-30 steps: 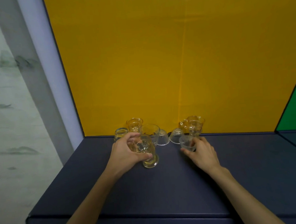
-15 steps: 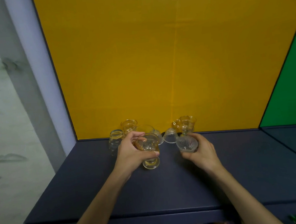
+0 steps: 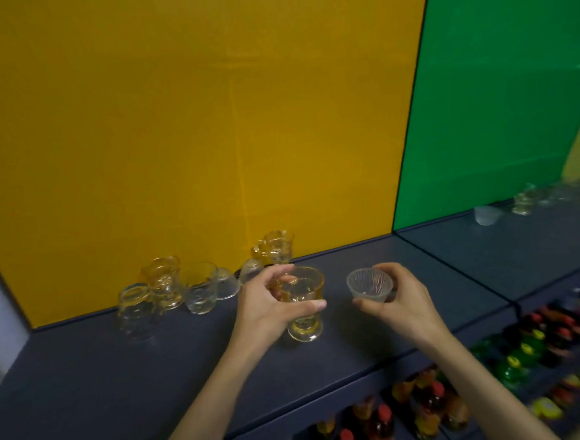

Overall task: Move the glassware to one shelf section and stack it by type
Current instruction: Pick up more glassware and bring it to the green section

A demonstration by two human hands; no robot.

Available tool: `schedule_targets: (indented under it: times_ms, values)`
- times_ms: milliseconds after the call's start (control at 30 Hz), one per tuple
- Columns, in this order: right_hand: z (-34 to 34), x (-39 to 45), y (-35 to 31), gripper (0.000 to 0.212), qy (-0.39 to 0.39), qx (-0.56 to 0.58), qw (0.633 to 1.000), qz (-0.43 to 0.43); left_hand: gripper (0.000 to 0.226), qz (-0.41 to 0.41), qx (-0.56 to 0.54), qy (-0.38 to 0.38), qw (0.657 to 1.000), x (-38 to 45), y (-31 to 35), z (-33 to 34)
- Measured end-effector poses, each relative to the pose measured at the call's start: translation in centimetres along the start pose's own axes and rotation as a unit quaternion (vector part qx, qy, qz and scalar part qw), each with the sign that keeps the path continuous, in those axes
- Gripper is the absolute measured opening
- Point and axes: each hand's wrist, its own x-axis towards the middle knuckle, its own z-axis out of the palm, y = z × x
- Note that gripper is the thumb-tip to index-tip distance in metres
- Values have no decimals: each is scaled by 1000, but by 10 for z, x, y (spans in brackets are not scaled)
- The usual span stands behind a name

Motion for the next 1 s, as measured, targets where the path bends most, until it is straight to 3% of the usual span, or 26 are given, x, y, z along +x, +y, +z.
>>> schedule_targets:
  times_ms: [267,1000]
  values:
    - [-91,-26,62,73,48,-14,998,33,85,37,11,-46,998,-3,38,102]
    - [-355,-15,276,61,79,6,995,56,74,29,30,1,999,-6,123,433]
